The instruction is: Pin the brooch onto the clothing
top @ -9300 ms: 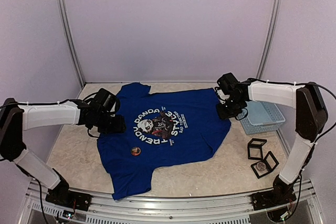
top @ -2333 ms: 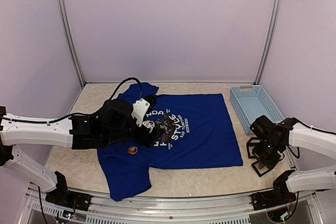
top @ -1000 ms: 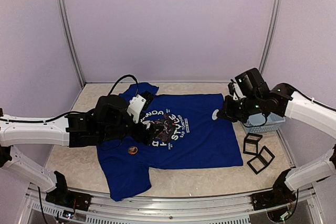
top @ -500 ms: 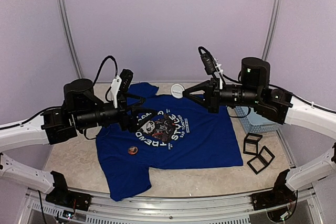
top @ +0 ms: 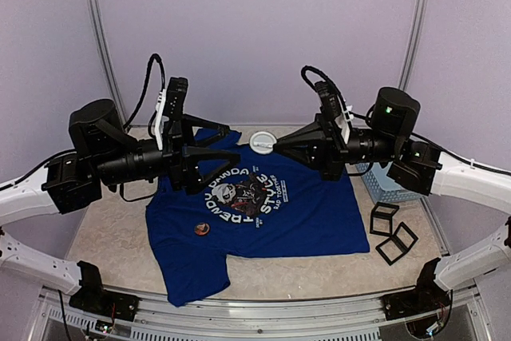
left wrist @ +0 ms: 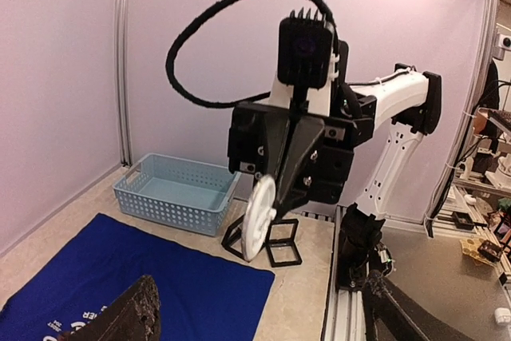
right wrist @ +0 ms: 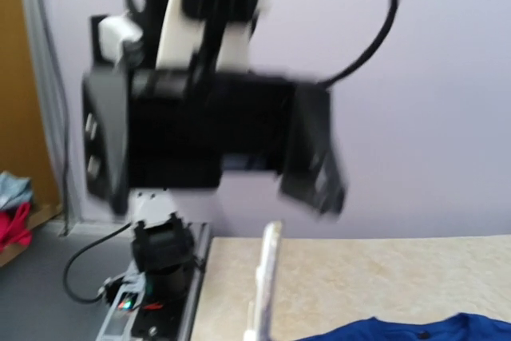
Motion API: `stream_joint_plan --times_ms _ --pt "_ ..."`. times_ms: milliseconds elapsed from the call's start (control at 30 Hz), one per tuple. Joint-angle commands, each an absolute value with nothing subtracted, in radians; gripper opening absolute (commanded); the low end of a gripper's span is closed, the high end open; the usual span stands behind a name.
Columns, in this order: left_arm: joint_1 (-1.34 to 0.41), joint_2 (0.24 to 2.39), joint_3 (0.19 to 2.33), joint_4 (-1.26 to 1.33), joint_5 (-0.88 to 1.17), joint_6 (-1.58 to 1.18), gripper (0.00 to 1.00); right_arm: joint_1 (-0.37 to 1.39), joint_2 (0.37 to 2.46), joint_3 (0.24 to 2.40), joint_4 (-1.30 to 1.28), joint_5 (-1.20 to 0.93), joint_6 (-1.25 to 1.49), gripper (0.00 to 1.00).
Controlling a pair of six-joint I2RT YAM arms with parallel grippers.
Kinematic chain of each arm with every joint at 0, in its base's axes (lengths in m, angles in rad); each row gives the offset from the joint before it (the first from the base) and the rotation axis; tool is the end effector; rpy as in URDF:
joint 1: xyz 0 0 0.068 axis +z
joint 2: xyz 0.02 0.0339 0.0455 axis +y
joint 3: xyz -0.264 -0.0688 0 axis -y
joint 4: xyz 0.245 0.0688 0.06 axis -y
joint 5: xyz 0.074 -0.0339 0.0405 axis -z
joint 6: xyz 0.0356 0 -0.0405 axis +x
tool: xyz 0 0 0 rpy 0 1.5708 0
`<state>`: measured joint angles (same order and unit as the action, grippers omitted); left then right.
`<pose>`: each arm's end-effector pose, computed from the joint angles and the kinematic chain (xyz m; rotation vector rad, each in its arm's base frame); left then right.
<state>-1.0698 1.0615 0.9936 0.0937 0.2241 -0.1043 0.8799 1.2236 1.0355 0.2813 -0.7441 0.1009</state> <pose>0.1124 -0.2217 0.3900 0.9302 1.3665 -1.0872 0.1610 0.2326 0.3842 -1.1814 1.1606 1.3111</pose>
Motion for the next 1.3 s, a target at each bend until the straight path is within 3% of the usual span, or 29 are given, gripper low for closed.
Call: stream_joint_plan --times_ms 0,233,367,567,733,833,1133,1167,1200,1267 --pt "-1.08 1.043 1.028 0.033 0.192 -0.074 0.83 0.916 1.245 1.06 0.274 -0.827 0.027 0.0" --pt "-1.095 1.086 1.147 -0.194 0.15 -0.023 0.78 0.942 1.275 1.106 0.126 -0.801 -0.045 0.0" --pt "-1.119 1.114 1.182 -0.27 0.185 -0.002 0.62 0.963 1.296 1.13 0.075 -0.8 -0.071 0.0" --pt "-1.133 1.123 1.195 -0.297 0.181 0.022 0.28 0.983 1.324 1.147 0.067 -0.797 -0.084 0.0" --pt "-1.134 1.12 1.182 -0.297 0.184 0.014 0.15 0.995 1.347 1.174 0.047 -0.795 -0.086 0.0" --pt "-1.134 1.12 1.177 -0.299 0.187 0.01 0.0 0.998 1.351 1.184 0.041 -0.793 -0.094 0.0" --pt "-1.135 1.099 1.153 -0.273 0.148 -0.018 0.0 1.0 1.36 1.213 0.042 -0.781 -0.113 0.0" --pt "-1.134 1.086 1.142 -0.248 0.129 -0.033 0.0 1.0 1.357 1.213 0.046 -0.759 -0.108 0.06" --pt "-1.135 1.076 1.127 -0.214 0.106 -0.055 0.0 0.999 1.349 1.204 0.056 -0.732 -0.102 0.24" --pt "-1.134 1.049 1.079 -0.126 0.068 -0.092 0.0 0.996 1.321 1.167 0.104 -0.67 -0.087 0.5"
